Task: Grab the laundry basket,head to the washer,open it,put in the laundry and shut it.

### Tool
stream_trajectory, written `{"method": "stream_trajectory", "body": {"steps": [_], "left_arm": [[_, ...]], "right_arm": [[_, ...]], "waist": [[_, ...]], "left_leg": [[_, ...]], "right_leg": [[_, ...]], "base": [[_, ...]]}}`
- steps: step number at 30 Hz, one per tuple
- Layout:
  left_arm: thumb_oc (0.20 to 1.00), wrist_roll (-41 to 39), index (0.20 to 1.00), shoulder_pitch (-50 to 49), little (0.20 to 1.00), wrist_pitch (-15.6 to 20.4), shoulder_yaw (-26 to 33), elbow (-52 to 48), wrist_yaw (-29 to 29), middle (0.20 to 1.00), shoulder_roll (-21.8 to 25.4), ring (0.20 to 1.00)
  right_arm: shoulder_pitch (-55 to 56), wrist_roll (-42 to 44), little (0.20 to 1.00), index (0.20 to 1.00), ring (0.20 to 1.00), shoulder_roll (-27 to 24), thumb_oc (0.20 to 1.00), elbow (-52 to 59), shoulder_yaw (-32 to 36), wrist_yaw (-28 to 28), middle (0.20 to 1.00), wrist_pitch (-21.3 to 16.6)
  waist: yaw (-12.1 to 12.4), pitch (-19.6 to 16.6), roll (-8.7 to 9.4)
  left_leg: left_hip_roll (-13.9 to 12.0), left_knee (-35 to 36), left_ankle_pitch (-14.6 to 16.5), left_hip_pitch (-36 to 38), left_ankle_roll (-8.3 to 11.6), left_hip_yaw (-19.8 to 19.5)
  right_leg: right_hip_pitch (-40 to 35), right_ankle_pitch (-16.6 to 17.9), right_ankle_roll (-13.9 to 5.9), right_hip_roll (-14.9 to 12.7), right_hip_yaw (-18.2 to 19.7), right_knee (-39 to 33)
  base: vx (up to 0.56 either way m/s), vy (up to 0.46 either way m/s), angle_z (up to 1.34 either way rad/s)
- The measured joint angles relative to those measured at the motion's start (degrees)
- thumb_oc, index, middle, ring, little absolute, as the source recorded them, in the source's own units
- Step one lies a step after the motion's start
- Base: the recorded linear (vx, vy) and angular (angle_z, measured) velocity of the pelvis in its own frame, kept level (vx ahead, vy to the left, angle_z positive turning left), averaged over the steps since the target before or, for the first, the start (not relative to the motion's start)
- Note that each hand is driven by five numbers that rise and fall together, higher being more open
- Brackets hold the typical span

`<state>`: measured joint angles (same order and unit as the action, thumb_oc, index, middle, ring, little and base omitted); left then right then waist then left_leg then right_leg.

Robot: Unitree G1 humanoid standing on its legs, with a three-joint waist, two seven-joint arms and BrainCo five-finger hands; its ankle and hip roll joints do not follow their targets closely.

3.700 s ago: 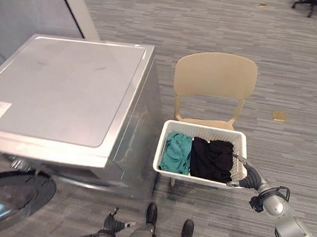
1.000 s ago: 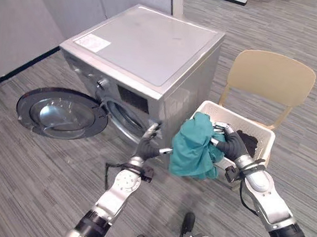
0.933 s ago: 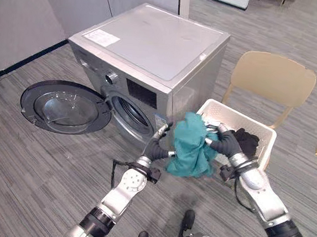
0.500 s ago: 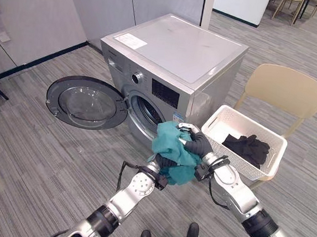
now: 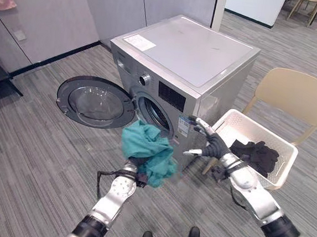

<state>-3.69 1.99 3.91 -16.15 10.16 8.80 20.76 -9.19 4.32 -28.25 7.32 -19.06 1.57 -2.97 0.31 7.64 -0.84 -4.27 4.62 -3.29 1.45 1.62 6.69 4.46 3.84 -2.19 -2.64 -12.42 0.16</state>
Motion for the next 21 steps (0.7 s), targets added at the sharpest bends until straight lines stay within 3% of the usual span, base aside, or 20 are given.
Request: {"method": "stream_trajectory", "body": {"steps": [2,6,8,13,16,17,19,21], "left_arm": [[0.2,0.13,0.2,-7.86,0.2,-0.29,5.41,0.24,-0.93,0.2,0.8,0.2],[0.2,0.52,0.2,-13.17,0.2,0.62,9.92,8.6,-2.63,0.2,1.34,0.2],[0.2,0.13,0.2,-17.25,0.2,-1.51,14.66,18.49,-3.09,0.2,-0.52,0.2],[0.2,-0.63,0.2,-15.78,0.2,-1.89,16.72,27.93,-3.82,0.2,-2.18,0.2],[0.2,-0.71,0.2,-11.87,0.2,-1.73,15.92,29.18,-3.67,0.2,-2.08,0.2],[0.2,-0.69,0.2,-10.39,0.2,-1.72,15.84,29.11,-3.66,0.2,-2.05,0.2],[0.2,-0.69,0.2,-9.67,0.2,-1.88,16.06,29.01,-3.43,0.2,-2.0,0.2],[0.2,-0.65,0.2,-10.11,0.2,-1.97,15.61,29.23,-3.29,0.2,-2.43,0.2]], "right_arm": [[9.96,-2.2,1.0,1.0,1.0,-2.88,1.0,-1.03,7.75,0.81,1.0,-0.06],[19.33,-4.48,1.0,1.0,1.0,-3.22,1.0,-11.73,12.42,2.3,1.0,-0.75],[23.9,-8.58,1.0,1.0,1.0,-2.07,1.0,-22.49,12.37,2.52,1.0,2.2],[22.16,-10.32,1.0,1.0,1.0,0.12,1.0,-31.04,11.95,2.19,1.0,1.5],[18.68,-10.6,1.0,1.0,1.0,1.15,1.0,-36.61,11.81,0.16,1.0,0.94],[18.38,-10.8,1.0,1.0,1.0,1.48,1.0,-37.36,11.7,-0.33,1.0,1.35],[17.45,-11.07,1.0,1.0,1.0,2.2,1.0,-37.3,11.7,-0.41,1.0,1.76],[16.7,-11.07,1.0,1.0,1.0,1.73,1.0,-37.15,11.91,-1.48,1.0,1.6]], "waist": [[-0.3,0.03,-0.13],[-0.43,-0.05,-0.36],[-1.03,0.08,-0.53],[-0.82,0.56,-0.75],[-0.13,3.22,-1.62],[-0.05,4.21,-1.09],[-0.02,5.33,0.65],[-1.22,5.81,0.13]], "left_leg": [[-0.03,0.02,0.52,1.33,-0.16,-0.04],[-0.33,0.12,1.33,1.74,0.35,0.01],[-0.56,0.27,1.47,1.36,0.42,-0.06],[-0.6,-1.89,1.8,-1.77,0.36,-2.49],[-0.37,-5.85,2.55,-8.06,2.64,-6.26],[-1.32,-5.95,4.2,-8.55,2.75,-2.75],[-1.98,-6.62,4.46,-8.11,1.44,3.89],[-3.61,-7.6,6.86,-8.13,1.15,8.3]], "right_leg": [[-1.82,0.0,-0.02,0.16,-0.04,-1.15],[-2.79,-0.07,0.03,0.54,0.13,-1.69],[-2.69,-0.08,0.04,0.82,0.11,-2.06],[-1.75,-0.41,0.52,0.87,-1.33,-1.68],[0.23,-1.08,1.36,0.45,-4.74,-0.39],[0.41,-1.03,1.3,-0.45,-6.8,-0.52],[0.01,-1.57,2.04,-2.89,-8.61,-0.36],[-2.06,-1.78,1.58,-3.24,-12.15,-0.48]], "base": [[0.03,-0.024,-0.02],[0.02,-0.023,-0.02],[-0.01,-0.057,-0.01],[-0.09,-0.025,0.25],[0.01,0.05,0.91],[0.1,0.035,1.02],[0.19,0.101,0.78],[0.2,0.166,0.84]]}}
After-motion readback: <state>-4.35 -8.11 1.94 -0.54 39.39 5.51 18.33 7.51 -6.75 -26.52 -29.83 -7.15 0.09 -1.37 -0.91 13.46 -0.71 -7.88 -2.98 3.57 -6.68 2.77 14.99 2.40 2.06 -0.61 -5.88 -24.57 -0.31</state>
